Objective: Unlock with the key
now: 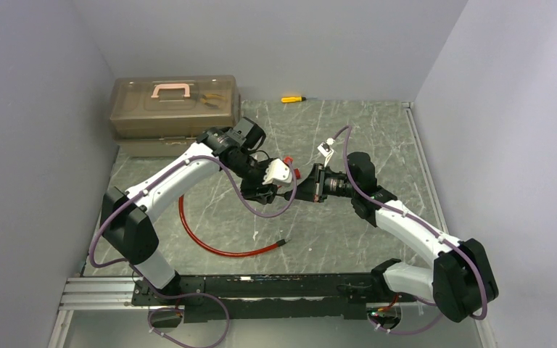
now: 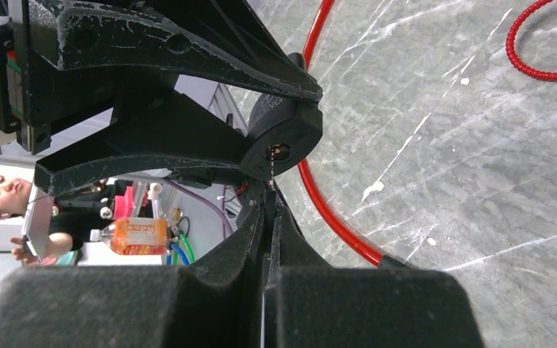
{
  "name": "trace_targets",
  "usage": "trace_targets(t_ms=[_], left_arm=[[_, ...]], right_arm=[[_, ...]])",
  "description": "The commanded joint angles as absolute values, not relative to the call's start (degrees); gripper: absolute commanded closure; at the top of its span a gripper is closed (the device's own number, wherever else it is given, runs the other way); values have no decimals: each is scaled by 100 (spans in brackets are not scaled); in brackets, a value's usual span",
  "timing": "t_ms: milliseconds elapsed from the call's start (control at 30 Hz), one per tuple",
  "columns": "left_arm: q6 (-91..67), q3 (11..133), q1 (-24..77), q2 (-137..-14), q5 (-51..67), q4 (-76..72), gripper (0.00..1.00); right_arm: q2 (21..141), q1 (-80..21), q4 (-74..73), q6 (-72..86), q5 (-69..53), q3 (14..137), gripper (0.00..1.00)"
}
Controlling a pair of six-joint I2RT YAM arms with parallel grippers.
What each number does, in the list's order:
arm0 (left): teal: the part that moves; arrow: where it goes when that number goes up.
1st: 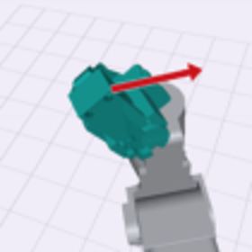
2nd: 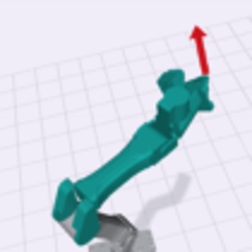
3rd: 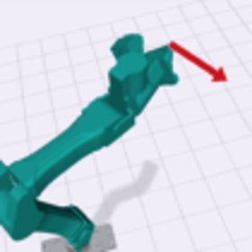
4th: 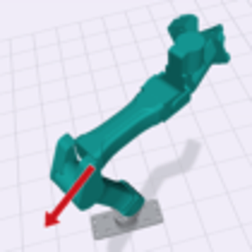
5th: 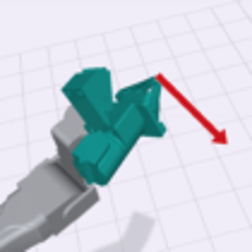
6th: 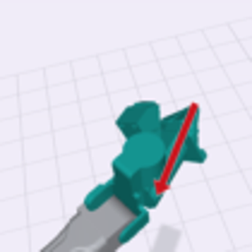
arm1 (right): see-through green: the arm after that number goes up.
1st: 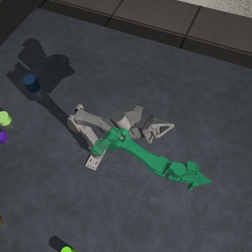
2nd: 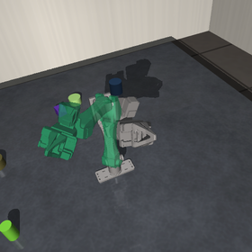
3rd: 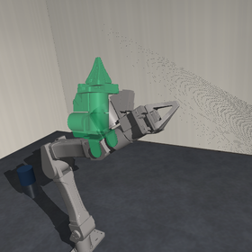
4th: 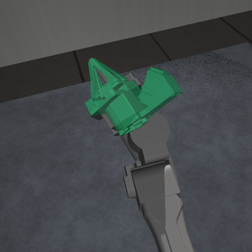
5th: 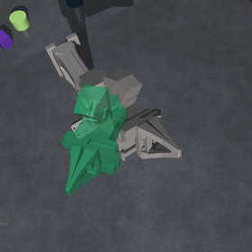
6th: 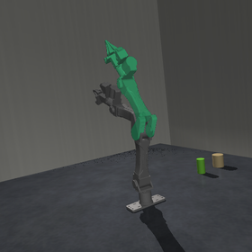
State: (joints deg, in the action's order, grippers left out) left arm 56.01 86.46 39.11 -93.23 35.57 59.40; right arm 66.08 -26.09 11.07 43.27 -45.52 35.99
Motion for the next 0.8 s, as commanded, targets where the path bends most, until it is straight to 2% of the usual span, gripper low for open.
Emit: trace_targets(t_ms=[0,767], left_arm=[[5538,8842,3963,-8983,3907,5836,100],[5316,9085,3995,-9053,3652,5616,100]], right_arm=[[6666,-2567,1591,4430,-4627,3547,100],[6938,-2562,1753,4501,-4721,3553,100]])
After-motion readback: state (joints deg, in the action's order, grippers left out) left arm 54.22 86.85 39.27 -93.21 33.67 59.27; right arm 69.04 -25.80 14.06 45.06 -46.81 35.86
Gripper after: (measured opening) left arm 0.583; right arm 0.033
